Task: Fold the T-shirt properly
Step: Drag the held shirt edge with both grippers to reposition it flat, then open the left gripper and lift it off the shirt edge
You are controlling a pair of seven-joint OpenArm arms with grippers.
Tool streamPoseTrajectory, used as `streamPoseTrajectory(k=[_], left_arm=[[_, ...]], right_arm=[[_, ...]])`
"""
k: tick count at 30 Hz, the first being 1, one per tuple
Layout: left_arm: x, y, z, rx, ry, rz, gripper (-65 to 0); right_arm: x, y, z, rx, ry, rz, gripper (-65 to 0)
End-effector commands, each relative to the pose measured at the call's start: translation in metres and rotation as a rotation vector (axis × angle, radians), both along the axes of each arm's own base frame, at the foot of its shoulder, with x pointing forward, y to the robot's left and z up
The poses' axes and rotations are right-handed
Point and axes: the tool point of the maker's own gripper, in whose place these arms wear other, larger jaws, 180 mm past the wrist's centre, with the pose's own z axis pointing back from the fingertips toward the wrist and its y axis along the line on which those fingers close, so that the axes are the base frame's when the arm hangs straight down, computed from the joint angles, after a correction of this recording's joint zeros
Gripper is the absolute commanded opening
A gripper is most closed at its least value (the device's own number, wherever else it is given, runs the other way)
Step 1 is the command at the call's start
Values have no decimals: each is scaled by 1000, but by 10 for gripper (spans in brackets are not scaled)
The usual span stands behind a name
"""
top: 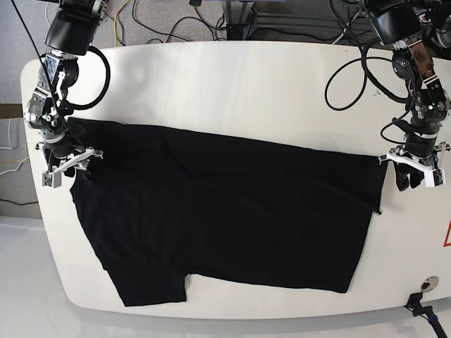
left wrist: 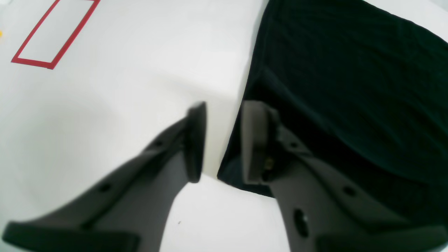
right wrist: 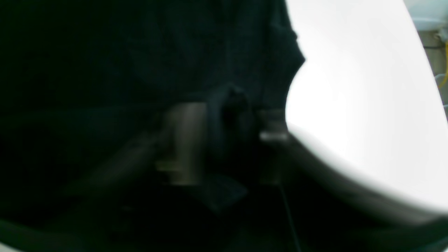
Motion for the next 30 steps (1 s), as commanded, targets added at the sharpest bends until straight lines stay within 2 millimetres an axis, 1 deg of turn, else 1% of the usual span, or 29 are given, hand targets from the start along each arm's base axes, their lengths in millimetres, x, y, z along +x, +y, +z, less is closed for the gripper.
streamPoseTrajectory(k=[1,4,8,10,11,12,13,14,16,18,20,21,24,27,30], left_arm=[[11,3,25,9,-87,-3,-488],[12,4,16,-25,-70,0,-477],[7,9,6,-62,-39,-1,-464],[3,8,0,-79,-20,-10,-473],[-1,5,-4,-93,-9,-17,-478],[-4,2,-8,-110,3,-24,-486],[2,7,0,-71,-17,-1,-483],[1,6,-2,-70,-10,0,-490],[0,2,-6,-72,-2,-3,-508],[-1,-6,-8,-83,-1,-14,-550],[-3,-10,-13,-104,17,-19,-638],[-5,-10,-18,-115,34,-18,-650],[-6,-9,-27,-139,68,-14,-650],[-9,-8,-46,-162,103,-8,-650],[-13,-12,-67,-180,148,-9,-650]], right_arm=[[10,-10,28,-32,-89,-4,-297],[9,-10,28,-33,-87,-3,-308],[2,-15,36,-33,-104,-12,-332],[-6,-18,46,-45,-113,-18,-392],[-12,-21,49,-56,-110,-23,-453],[-18,-24,54,-63,-108,-30,-537],[-8,-15,39,-46,-94,-11,-351],[-10,-15,38,-46,-86,-10,-359],[-14,-16,34,-46,-73,-14,-395],[-17,-16,29,-47,-56,-12,-485],[-22,-16,25,-49,-42,-11,-617],[-23,-15,24,-46,-41,-9,-650],[-31,-17,14,-43,-19,-16,-650],[-42,-21,-4,-39,22,-33,-650],[-50,-28,-20,-39,61,-53,-650]])
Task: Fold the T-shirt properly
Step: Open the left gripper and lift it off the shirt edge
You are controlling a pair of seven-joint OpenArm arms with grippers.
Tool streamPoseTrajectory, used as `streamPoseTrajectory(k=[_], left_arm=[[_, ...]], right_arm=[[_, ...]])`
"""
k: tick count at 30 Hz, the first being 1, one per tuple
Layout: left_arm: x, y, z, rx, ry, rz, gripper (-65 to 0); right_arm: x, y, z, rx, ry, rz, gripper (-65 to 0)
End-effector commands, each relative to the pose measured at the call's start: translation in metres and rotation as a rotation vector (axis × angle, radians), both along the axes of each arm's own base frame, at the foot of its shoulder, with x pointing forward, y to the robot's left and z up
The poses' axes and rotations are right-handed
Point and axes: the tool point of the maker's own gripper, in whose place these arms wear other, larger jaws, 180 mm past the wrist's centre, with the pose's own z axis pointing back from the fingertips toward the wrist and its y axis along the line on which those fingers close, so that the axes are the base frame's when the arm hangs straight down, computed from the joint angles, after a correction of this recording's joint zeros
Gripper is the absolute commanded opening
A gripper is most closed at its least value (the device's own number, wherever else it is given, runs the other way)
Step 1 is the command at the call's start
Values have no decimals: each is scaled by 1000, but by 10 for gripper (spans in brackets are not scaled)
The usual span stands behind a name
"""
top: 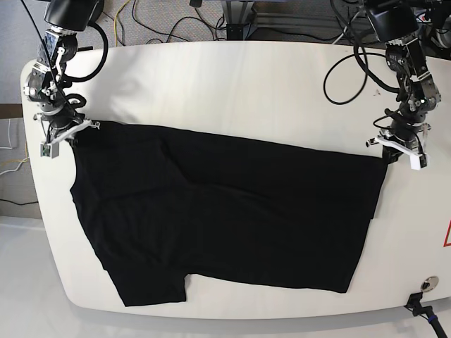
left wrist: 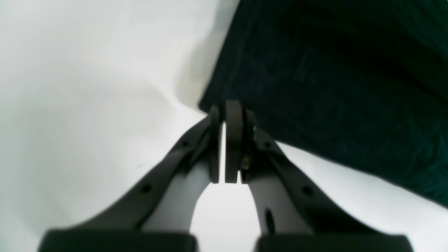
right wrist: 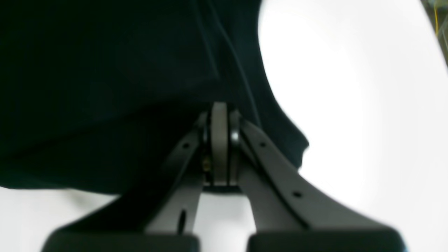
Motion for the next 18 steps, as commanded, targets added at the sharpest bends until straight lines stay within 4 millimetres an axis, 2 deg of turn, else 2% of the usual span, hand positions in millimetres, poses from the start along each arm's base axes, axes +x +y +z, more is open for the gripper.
streamPoseTrajectory(k=[1,9,12,13,18], left_arm=[[10,-2,1,-3,-31,-17,-650],[-2,-18,-55,-32,98,-56,-650],[-4,-20,-65,-32,130,-57,-650],[-2,-15,-54,-33,97,-53,-650],[-43,-13,-79,-22,211,-72,-650]], right_arm=[[1,-15,2,-22,-17,-21,-650],[-13,-16,-26,-1,49,-40,-650],[-14,-15,-31,7,59,-47,-650],[-13,-15,-24,0,40,-34,-650],[-32,-13,-32,-5,72,-28,-650]])
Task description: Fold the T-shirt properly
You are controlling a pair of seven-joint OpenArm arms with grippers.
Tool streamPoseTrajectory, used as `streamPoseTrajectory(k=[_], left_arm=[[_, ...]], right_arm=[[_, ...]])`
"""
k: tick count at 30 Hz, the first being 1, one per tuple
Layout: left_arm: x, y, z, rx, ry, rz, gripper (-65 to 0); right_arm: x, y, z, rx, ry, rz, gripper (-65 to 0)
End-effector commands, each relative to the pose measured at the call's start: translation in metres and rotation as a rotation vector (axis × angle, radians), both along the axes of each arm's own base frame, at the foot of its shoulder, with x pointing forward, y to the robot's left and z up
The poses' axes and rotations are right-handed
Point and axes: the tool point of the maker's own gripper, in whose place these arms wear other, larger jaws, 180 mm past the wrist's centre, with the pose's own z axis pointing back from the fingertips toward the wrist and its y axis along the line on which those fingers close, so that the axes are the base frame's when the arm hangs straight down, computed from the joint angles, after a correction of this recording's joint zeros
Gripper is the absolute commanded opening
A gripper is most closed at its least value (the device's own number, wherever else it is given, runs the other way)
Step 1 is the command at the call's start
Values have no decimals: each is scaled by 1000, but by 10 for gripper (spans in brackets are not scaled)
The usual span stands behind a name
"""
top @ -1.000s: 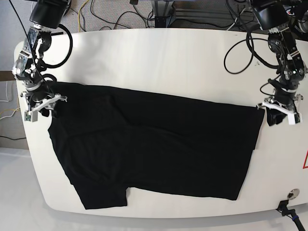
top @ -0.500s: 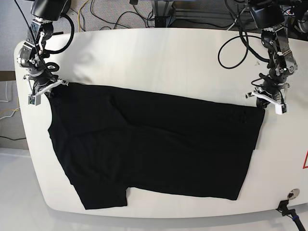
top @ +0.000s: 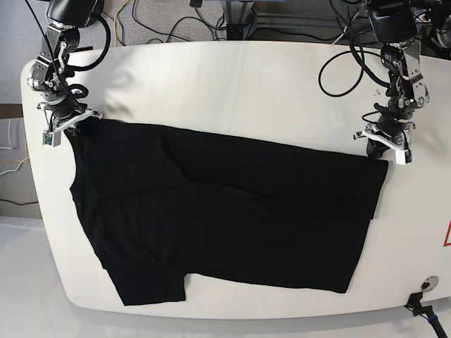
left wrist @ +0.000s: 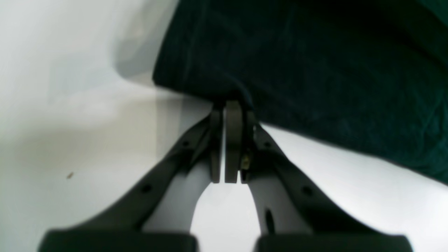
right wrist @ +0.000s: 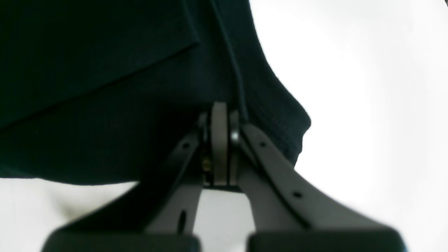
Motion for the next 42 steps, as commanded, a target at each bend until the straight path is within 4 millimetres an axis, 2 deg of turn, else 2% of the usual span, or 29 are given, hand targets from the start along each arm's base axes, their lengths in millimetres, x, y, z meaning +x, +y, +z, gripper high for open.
streamPoseTrajectory(k=[1,8,13,19,21,24,25,27,28,32,42], left_arm=[[-42,7,-26,48,161,-27,-650],[-95,21,-35,117,265,-71,-650],[-116,28,-31,163,303,-104,-650],[-132,25,-28,211,331,-170,-650],[-133,25,-25,225,329,-186,-650],[-121,24,-16,236,298,-186,-650],[-77,23,21,202,59,-152,-650],[-56,20,31,164,9,-139,-650],[-80,17,18,210,101,-169,-638],[-72,19,35,232,55,-169,-636],[-68,20,38,236,59,-168,-624]], right_arm=[[-12,-6,3,-39,24,19,-650],[-28,-2,6,-65,35,46,-650],[-40,-2,2,-73,61,53,-650],[-50,-3,-5,-86,93,62,-650],[-52,-5,-6,-88,101,57,-650],[-46,-5,-2,-86,84,52,-650],[-35,-5,7,-82,24,54,-650],[-33,-4,7,-78,18,54,-650],[-44,10,-5,-47,52,56,-647],[-44,10,-5,-48,54,55,-647],[-44,10,-5,-48,54,55,-647]])
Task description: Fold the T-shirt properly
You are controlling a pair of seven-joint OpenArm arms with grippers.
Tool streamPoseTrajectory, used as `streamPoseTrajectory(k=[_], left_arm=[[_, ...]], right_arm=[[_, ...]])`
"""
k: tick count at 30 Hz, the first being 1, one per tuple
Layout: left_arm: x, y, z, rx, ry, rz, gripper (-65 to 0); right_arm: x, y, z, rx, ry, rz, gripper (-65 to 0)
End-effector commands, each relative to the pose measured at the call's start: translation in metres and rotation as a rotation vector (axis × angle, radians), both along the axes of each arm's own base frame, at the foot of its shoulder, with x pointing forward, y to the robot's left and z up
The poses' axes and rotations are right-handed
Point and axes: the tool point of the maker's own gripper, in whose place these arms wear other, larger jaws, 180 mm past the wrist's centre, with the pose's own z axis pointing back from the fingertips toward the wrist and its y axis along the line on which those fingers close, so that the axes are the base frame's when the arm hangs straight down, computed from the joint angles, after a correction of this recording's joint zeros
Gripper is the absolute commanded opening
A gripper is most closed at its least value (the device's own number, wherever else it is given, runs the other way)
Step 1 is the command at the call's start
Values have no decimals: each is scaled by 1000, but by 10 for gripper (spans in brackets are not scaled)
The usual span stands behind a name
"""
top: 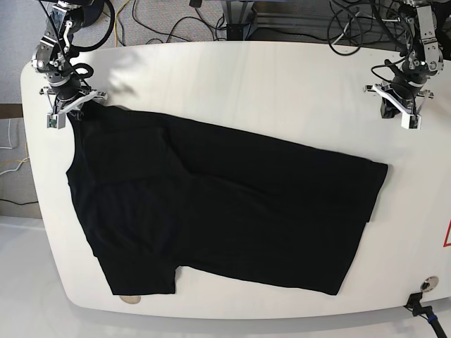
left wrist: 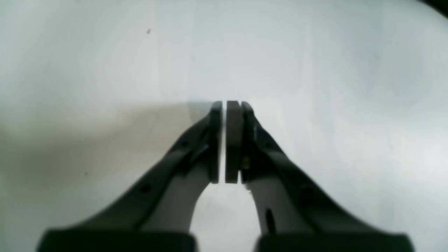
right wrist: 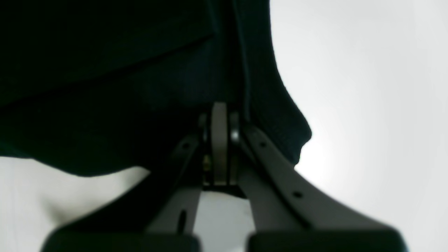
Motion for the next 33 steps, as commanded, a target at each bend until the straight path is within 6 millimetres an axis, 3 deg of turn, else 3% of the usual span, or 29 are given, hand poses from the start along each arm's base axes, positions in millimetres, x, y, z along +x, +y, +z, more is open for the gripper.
streamPoseTrajectory(k=[1,5,11,19,22,26,29,33], left_arm=[[18,5,19,14,-69,-8,-590],[31,14,32,26,-111,12,-415],[67,24,62,50,-155,-38,-335],[109,32,68,78,-127,-82,-326],[122,23,63,95,-106,-135,-326],[130,28,55,63,-89,-111,-326],[136,16,42,40,-52,-141,-326],[135,19,30,10,-43,-119,-326]], right_arm=[[-4,-4,-1,-19,35,10,-647],[-4,-4,-1,-20,33,10,-647],[-4,-4,-1,-20,33,10,-647],[-4,-4,-1,-20,32,10,-647],[-3,-4,-1,-18,31,10,-647],[-3,-4,-1,-18,31,10,-647],[-3,-4,-1,-18,31,10,-647],[-3,-4,-1,-17,30,11,-647]])
